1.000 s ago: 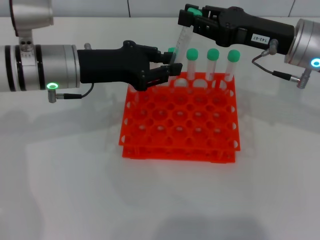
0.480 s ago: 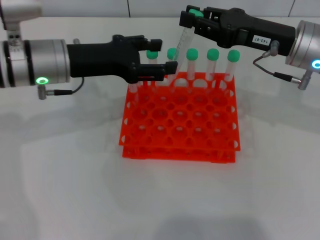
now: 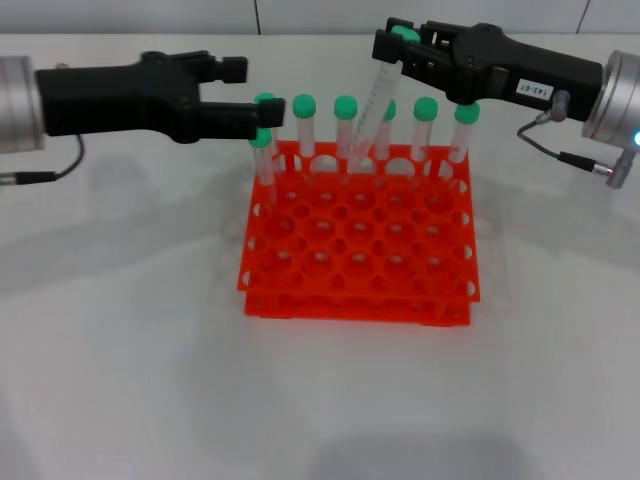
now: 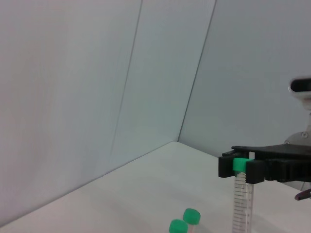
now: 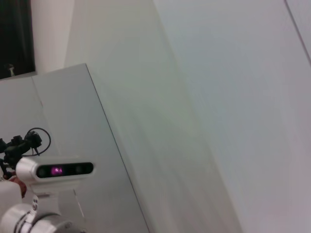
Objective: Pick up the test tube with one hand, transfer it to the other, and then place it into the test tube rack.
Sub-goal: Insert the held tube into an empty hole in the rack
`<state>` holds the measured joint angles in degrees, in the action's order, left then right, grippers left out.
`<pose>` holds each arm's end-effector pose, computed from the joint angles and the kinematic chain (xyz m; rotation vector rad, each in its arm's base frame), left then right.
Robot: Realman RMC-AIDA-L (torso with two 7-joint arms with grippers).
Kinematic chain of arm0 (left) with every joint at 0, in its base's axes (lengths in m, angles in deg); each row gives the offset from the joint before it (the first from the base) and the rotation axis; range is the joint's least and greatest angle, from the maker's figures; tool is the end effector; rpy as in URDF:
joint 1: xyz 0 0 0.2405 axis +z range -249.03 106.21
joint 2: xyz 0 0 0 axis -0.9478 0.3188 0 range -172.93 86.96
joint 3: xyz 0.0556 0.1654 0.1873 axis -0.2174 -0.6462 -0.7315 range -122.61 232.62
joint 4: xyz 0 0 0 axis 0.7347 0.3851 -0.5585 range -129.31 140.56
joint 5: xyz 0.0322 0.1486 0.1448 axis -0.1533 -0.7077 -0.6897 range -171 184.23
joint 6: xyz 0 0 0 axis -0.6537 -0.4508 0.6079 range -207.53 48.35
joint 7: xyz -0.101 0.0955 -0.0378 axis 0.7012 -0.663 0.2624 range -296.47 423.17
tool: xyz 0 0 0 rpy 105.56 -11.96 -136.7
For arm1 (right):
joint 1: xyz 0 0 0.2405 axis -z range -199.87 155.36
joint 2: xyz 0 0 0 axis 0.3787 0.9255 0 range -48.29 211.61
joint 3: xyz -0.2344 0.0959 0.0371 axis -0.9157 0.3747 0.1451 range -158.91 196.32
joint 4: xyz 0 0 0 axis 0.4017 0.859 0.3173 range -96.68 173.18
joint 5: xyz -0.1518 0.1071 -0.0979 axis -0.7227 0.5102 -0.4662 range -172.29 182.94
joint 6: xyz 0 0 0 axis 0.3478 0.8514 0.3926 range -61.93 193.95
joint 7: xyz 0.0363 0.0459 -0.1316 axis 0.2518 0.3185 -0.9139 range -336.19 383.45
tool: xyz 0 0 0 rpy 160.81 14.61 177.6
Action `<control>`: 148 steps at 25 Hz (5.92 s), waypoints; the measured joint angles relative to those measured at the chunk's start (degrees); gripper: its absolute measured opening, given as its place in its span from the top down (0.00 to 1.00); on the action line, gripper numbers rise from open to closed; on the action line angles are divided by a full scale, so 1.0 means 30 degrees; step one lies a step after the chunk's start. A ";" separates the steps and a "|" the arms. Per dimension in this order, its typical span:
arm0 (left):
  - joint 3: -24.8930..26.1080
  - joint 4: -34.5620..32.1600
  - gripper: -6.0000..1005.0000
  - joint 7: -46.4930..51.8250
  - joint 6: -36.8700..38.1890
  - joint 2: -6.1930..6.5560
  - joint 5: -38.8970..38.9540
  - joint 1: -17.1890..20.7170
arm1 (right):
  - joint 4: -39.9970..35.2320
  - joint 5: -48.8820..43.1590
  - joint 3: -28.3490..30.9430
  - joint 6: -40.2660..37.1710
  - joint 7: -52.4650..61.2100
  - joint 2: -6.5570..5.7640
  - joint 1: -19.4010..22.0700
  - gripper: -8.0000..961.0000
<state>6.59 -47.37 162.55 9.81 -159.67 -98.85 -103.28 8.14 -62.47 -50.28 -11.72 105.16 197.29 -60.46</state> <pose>-0.2051 0.3645 0.0483 -2.7075 -0.6395 -0.7514 0.1638 0.3863 -0.0045 -2.5633 0.6087 1.2214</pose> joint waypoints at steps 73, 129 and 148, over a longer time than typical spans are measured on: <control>0.1049 -0.5182 0.12 0.0742 0.5415 0.2452 -0.6615 0.2883 | -0.1150 1.0717 -1.1996 0.8730 -0.7731 0.0188 -0.0711 0.72; 0.0960 -0.4805 0.12 0.0585 0.5210 0.2043 -0.7062 0.2653 | -0.0580 1.3407 -1.4832 1.1140 -0.8816 0.0188 -0.0785 0.72; 0.0986 -0.4760 0.12 0.0413 0.5212 0.2013 -0.7061 0.2671 | -0.0607 1.3345 -1.4858 1.1146 -0.8079 0.0187 -0.0881 0.73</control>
<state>9.55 -61.65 163.79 25.44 -153.64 -120.04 -95.26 6.31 -22.43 -94.85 21.72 80.92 197.85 -63.11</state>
